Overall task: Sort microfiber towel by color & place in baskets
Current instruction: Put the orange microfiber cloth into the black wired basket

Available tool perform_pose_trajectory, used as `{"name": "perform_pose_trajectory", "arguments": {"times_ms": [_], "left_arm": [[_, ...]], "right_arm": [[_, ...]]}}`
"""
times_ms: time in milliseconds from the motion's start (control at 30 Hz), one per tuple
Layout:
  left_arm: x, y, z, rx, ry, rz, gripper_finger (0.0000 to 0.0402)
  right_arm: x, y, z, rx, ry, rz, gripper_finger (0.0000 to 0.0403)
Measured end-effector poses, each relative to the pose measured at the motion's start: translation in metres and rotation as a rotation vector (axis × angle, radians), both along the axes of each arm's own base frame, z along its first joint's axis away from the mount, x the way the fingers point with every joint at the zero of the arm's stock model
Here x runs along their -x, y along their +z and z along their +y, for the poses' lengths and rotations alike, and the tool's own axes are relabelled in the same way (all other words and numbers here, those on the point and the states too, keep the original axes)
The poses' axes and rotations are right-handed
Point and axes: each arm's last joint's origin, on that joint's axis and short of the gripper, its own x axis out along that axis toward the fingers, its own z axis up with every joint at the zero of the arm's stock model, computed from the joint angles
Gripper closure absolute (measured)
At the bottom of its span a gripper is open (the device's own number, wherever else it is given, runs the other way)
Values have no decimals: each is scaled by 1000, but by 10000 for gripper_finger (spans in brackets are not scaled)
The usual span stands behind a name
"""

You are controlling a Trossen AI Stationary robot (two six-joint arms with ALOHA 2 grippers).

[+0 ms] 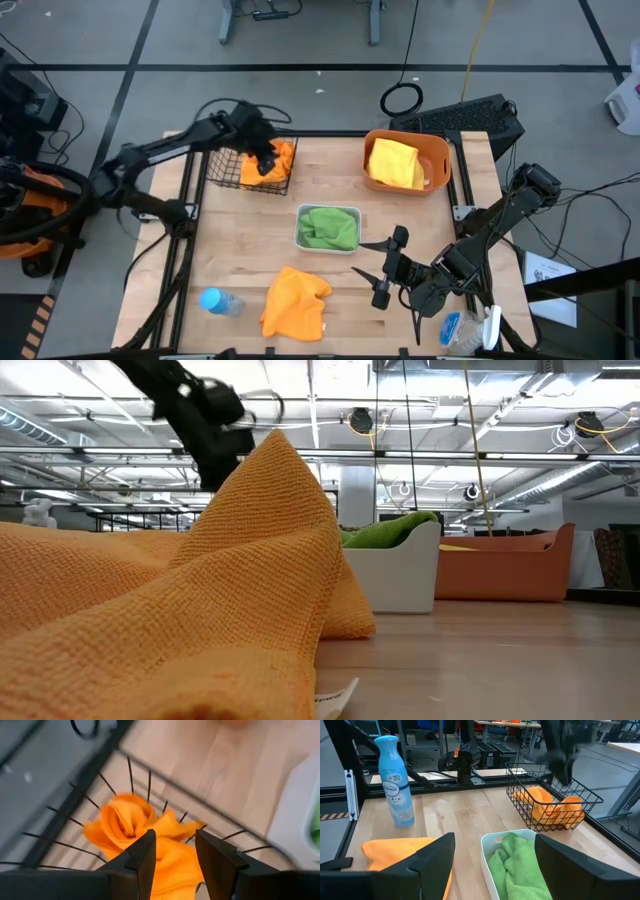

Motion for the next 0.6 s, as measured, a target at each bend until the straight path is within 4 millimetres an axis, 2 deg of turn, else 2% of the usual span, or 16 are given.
{"name": "perform_pose_trajectory", "arguments": {"times_ms": [133,267,433,600], "left_arm": [[19,36,-25,-22,24,-110,260],[26,53,-80,8,-140,-195,260],[25,50,-146,28,-324,-193,260],[19,37,-196,41,-434,-138,260]], "right_arm": [[0,0,0,-11,-4,-2,136],[0,0,0,-17,-6,-4,136],[0,0,0,-18,-7,-5,136],[0,0,0,-31,-11,-10,136]]}}
